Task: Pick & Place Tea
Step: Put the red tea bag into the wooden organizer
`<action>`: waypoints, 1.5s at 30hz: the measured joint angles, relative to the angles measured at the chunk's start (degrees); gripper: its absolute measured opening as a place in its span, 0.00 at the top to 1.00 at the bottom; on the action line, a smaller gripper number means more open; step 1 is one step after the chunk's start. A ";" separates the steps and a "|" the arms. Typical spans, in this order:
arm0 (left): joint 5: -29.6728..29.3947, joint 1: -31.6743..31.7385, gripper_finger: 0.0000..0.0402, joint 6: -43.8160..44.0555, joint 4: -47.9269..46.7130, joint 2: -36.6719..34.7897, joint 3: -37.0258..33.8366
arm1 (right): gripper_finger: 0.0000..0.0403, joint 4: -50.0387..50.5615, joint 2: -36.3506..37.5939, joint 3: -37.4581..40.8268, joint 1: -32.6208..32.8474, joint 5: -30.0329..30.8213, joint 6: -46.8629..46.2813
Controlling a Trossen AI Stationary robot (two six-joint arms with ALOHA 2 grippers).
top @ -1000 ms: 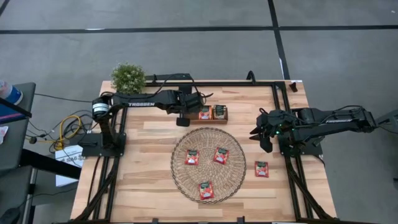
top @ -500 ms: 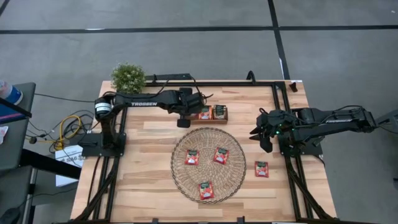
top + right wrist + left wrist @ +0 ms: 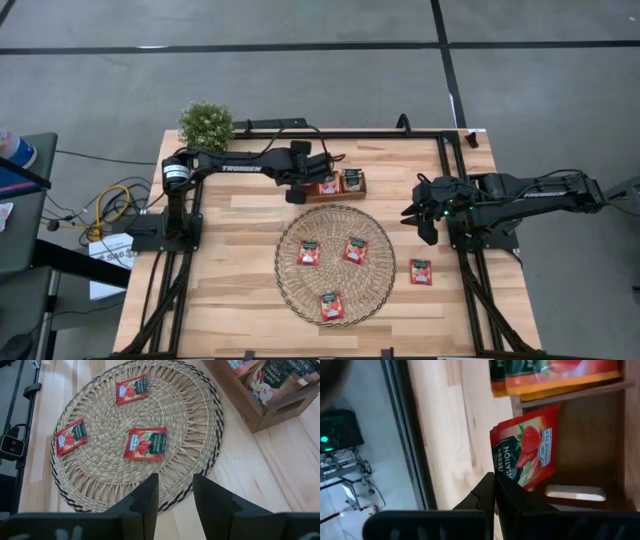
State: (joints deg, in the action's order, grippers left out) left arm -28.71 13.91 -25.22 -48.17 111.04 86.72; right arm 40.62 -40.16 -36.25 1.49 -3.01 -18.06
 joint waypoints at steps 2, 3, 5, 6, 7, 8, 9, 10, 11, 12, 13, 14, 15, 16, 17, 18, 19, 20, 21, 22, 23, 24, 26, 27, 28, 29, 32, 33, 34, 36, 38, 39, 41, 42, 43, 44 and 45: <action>1.29 0.00 1.00 -0.63 -0.18 0.00 0.00 | 0.72 -0.05 -0.01 0.00 -0.01 0.00 0.01; 1.84 0.00 1.00 -0.85 -0.28 0.00 0.00 | 0.72 -0.17 0.00 0.00 -0.01 0.00 0.01; 2.61 0.00 1.00 -1.11 -0.09 0.00 0.00 | 0.72 -0.37 0.00 0.00 -0.02 0.00 0.02; 2.97 0.00 1.00 -1.12 -0.12 0.00 0.00 | 0.72 -0.42 0.00 0.00 -0.02 0.00 0.02; 3.32 0.00 1.00 -1.13 -0.12 0.00 0.00 | 0.72 -0.39 0.00 0.00 0.00 0.00 0.02; 3.44 0.00 1.00 -1.12 0.02 0.00 0.00 | 0.72 -0.39 0.00 0.00 0.00 0.00 0.02; 3.46 -0.02 1.00 -1.13 0.31 0.00 0.00 | 0.72 -0.40 0.00 0.00 -0.01 0.00 0.02; 3.46 -0.02 1.00 -1.13 0.53 0.00 0.00 | 0.72 -0.39 -0.01 0.00 -0.02 0.00 0.02; 3.52 -0.02 1.00 -1.11 0.77 0.00 0.00 | 0.72 -0.39 0.00 0.00 -0.02 0.00 0.02; 3.50 -0.02 1.00 -1.13 0.96 0.00 0.00 | 0.72 -0.39 0.00 0.00 -0.01 0.00 0.02; 3.50 -0.02 1.00 -1.15 1.15 0.00 0.00 | 0.72 -0.39 0.00 0.00 0.00 0.00 0.02; 3.50 -0.02 1.00 -1.15 1.19 0.00 0.00 | 0.72 -0.39 0.00 0.00 -0.02 0.00 0.02; 3.51 -0.01 1.00 -1.15 1.17 0.00 0.00 | 0.72 -0.39 0.00 0.00 -0.02 0.00 0.02; 3.47 0.00 1.00 -1.15 1.17 0.00 0.00 | 0.72 -0.39 0.00 0.00 -0.02 0.01 0.02; 3.45 0.00 1.00 -1.15 1.19 0.00 0.00 | 0.72 -0.39 0.00 0.00 0.00 0.00 0.02; 3.40 0.00 1.00 -1.15 1.17 0.00 0.00 | 0.72 -0.39 0.00 0.00 0.00 0.00 0.02; 3.37 -0.02 1.00 -1.15 1.17 0.00 0.00 | 0.72 -0.39 0.00 0.00 0.00 0.01 0.02; 3.36 -0.02 1.00 -1.15 1.17 0.00 0.00 | 0.72 -0.39 0.00 0.00 0.00 0.00 0.02; 3.36 0.00 1.00 -1.15 1.17 0.00 0.00 | 0.72 -0.39 0.00 0.00 0.00 0.01 0.02; 3.35 -0.02 1.00 -1.15 1.17 0.00 0.00 | 0.72 -0.39 0.00 0.00 -0.02 0.00 0.02; 3.34 -0.02 1.00 -1.15 1.17 0.00 0.00 | 0.72 -0.39 0.00 0.00 -0.02 0.00 0.02; 3.33 -0.02 1.00 -1.15 1.17 0.00 0.00 | 0.72 -0.39 0.00 0.00 -0.02 0.00 0.02; 3.30 -0.02 0.99 -1.15 1.17 0.00 0.00 | 0.72 -0.39 -0.01 0.00 -0.02 0.00 0.02; 3.28 0.00 0.97 -1.15 1.17 0.00 0.00 | 0.72 -0.39 0.00 0.00 0.00 0.00 0.02; 3.22 -0.02 0.96 -1.15 1.19 0.00 0.00 | 0.72 -0.39 0.00 0.00 0.00 0.00 0.02; 3.13 -0.02 0.94 -1.15 1.18 0.00 0.00 | 0.72 -0.39 0.00 0.00 0.00 0.00 0.02; 2.94 0.00 0.87 -1.33 1.18 0.00 0.00 | 0.72 -0.39 0.00 0.00 0.00 0.00 0.02; 2.94 0.00 0.84 -1.44 1.18 0.00 0.00 | 0.72 -0.39 0.00 0.00 -0.02 0.00 0.02; 2.74 0.00 0.81 -1.68 1.17 0.00 0.00 | 0.72 -0.39 0.00 0.00 -0.01 0.01 0.02; 0.30 -0.02 0.76 -2.94 1.45 0.00 -0.02 | 0.72 -0.39 0.00 0.00 0.00 0.02 0.02; -4.94 -0.04 0.72 -4.53 3.10 0.00 -0.02 | 0.72 -0.39 -0.01 0.00 -0.02 0.00 0.02; -8.05 -0.09 0.71 -5.16 3.36 0.00 0.34 | 0.72 -0.39 0.00 0.00 0.00 0.00 0.02; -13.69 -0.34 0.68 -5.52 2.90 0.00 2.19 | 0.72 -0.39 0.00 0.00 0.00 0.01 0.02; -16.06 -0.58 0.68 -5.52 2.46 0.00 3.56 | 0.72 -0.39 0.00 0.00 -0.02 0.00 0.02; -17.26 -1.02 0.67 -5.34 1.04 0.00 5.19 | 0.72 -0.39 0.00 0.00 -0.02 0.00 0.02; -17.62 -1.72 0.67 -4.69 -1.67 0.00 7.20 | 0.72 -0.39 0.00 0.00 0.00 0.00 0.02; -16.91 -2.65 0.68 -3.35 -4.98 0.00 9.31 | 0.72 -0.37 0.00 0.00 -0.01 0.00 0.02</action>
State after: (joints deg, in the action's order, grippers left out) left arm -45.62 11.26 -28.57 -53.15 111.04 96.02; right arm 40.25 -40.16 -36.25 1.49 -3.00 -18.04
